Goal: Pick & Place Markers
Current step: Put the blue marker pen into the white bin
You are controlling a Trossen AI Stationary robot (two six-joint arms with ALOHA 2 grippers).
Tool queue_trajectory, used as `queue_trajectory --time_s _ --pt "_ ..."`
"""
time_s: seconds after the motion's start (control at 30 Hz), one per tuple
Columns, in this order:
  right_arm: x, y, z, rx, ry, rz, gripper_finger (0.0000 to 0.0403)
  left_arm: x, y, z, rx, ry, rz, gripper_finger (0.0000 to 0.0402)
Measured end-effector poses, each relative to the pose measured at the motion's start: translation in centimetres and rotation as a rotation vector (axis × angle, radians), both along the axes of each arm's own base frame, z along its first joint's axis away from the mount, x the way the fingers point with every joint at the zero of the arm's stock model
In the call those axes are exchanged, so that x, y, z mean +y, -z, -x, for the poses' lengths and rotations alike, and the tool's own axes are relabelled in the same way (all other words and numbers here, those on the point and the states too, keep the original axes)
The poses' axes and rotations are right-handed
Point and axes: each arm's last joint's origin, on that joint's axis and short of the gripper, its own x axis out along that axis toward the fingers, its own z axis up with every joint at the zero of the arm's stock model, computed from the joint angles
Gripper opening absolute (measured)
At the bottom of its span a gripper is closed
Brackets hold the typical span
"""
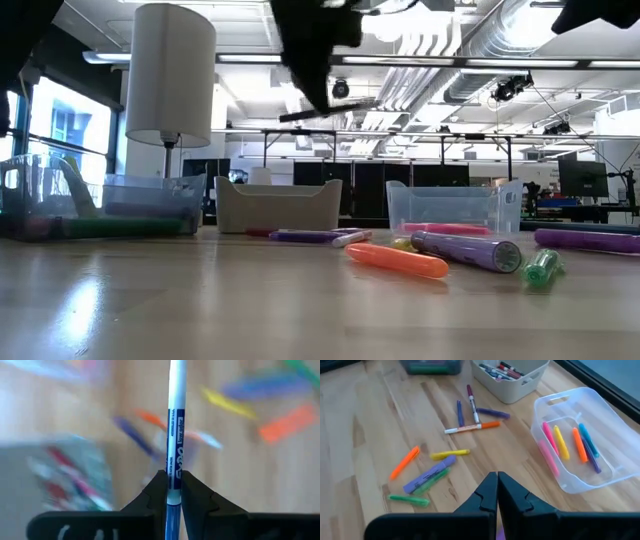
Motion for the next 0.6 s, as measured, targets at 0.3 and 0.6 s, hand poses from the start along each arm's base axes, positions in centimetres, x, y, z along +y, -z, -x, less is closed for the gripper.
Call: queue_trajectory --time_s 0.3,0.6 --pt "-1.4 -0.1 -1.2 -0.050 0.154 -0.048 0.0000 12.0 -0.3 4.7 0.008 -0.199 0.037 0.0032" --pt "-2.9 -0.2 -2.4 -0.081 0.268 -0.070 0.0000 15.5 5.3 6.0 -0.041 -0.193 0.169 0.0033"
